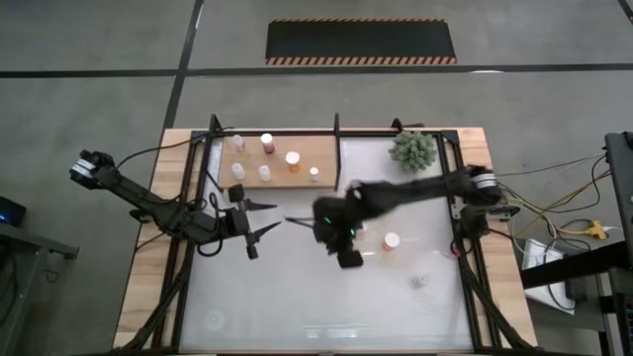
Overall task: Pick and place medicine bottles onto shelf by color
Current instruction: Put the middle orange pill bottle on the shelf
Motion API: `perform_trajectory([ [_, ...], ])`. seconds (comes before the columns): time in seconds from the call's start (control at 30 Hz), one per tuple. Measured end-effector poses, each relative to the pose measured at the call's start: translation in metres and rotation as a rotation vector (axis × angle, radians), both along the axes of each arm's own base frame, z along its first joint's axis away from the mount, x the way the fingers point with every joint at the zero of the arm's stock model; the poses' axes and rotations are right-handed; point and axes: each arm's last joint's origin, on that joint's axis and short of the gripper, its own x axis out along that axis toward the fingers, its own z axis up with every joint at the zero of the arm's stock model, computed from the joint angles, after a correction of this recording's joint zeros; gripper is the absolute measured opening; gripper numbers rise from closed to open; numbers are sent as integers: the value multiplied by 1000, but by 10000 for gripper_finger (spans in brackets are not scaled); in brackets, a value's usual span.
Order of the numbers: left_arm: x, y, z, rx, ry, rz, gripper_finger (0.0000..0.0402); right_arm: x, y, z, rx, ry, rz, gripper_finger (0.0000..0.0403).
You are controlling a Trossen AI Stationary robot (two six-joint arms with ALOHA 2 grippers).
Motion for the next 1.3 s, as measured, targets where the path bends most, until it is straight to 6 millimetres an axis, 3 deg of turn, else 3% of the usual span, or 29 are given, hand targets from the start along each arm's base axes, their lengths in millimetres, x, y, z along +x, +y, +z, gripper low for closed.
perform_trajectory([
  [0.07,0,-1,0,-20,-4,-16,184,-12,15,-17,-19,-159,-14,59],
  [0.17,1,-2,0,-34,-10,-51,184,-20,24,-31,-192,-556,53,59],
  [0.3,2,-2,3,-53,-44,-64,184,-34,19,-33,-268,-918,-4,59],
  [0.43,5,-4,6,-77,-92,-69,184,-63,17,-37,-286,-1117,-4,59],
  [0.67,36,-21,-2,-110,-153,-103,184,-121,5,-34,-233,-1231,-68,59],
  [0.97,98,-47,-1,-186,-131,-83,184,-189,-8,-39,-182,-1288,-109,59],
  [1.17,135,-58,11,-243,104,-30,192,-220,-14,-44,-190,-1298,-107,59],
  [1.3,158,-62,10,-245,235,26,228,-233,-16,-41,-212,-1299,-95,59],
])
